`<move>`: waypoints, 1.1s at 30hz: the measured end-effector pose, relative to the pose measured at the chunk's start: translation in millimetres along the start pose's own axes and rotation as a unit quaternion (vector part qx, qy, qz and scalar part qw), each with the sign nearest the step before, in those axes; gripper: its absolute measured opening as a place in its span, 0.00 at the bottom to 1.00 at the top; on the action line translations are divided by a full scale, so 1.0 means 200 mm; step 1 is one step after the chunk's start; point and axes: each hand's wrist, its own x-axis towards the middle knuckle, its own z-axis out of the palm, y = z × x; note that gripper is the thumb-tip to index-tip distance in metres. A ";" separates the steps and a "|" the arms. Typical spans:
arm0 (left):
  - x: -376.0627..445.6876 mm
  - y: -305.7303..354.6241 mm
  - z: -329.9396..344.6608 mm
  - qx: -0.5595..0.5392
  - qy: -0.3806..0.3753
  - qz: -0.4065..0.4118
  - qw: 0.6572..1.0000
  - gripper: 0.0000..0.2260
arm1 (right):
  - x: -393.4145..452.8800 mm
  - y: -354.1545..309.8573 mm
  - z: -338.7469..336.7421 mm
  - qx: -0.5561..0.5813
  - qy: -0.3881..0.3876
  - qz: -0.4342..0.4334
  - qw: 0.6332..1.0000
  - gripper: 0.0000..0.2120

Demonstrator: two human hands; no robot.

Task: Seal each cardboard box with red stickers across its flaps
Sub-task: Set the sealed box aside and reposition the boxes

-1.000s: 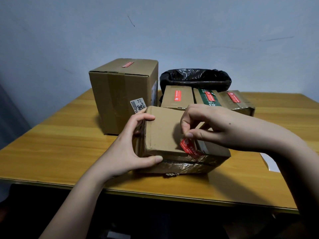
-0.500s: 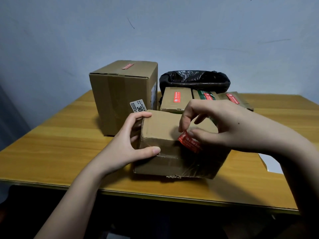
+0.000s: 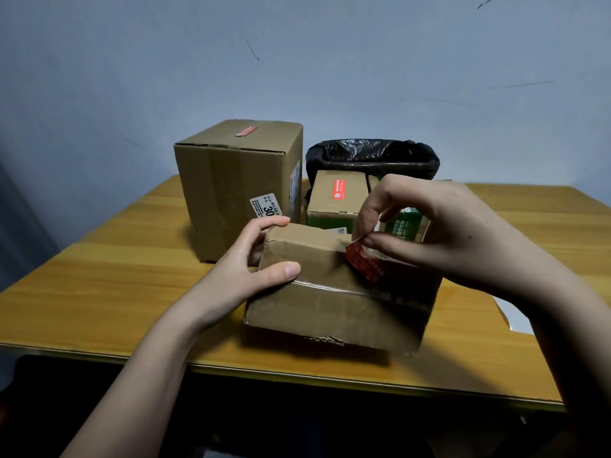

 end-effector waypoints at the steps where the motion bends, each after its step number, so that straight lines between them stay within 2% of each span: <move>1: 0.00 0.00 0.00 -0.003 -0.003 -0.005 1.000 0.32 | 0.00 0.00 0.00 0.010 0.009 0.003 1.000 0.04; 7: 0.00 0.00 -0.01 -0.023 -0.015 -0.041 0.999 0.30 | -0.02 0.01 0.05 0.079 0.071 0.018 0.994 0.09; 12: 0.00 0.00 -0.01 -0.034 -0.033 -0.079 0.996 0.29 | -0.02 0.05 0.11 0.148 0.097 0.043 0.983 0.08; 20: -0.02 0.04 -0.01 -0.047 -0.044 -0.123 0.990 0.30 | 0.02 0.10 0.14 0.216 0.091 0.083 0.969 0.10; 28: -0.02 0.03 -0.02 -0.061 -0.053 -0.136 0.987 0.31 | 0.03 0.11 0.15 0.216 0.073 0.085 0.970 0.13; 33: -0.02 0.00 -0.01 -0.081 -0.023 -0.126 0.989 0.30 | 0.04 0.09 0.18 0.208 0.066 0.089 0.972 0.13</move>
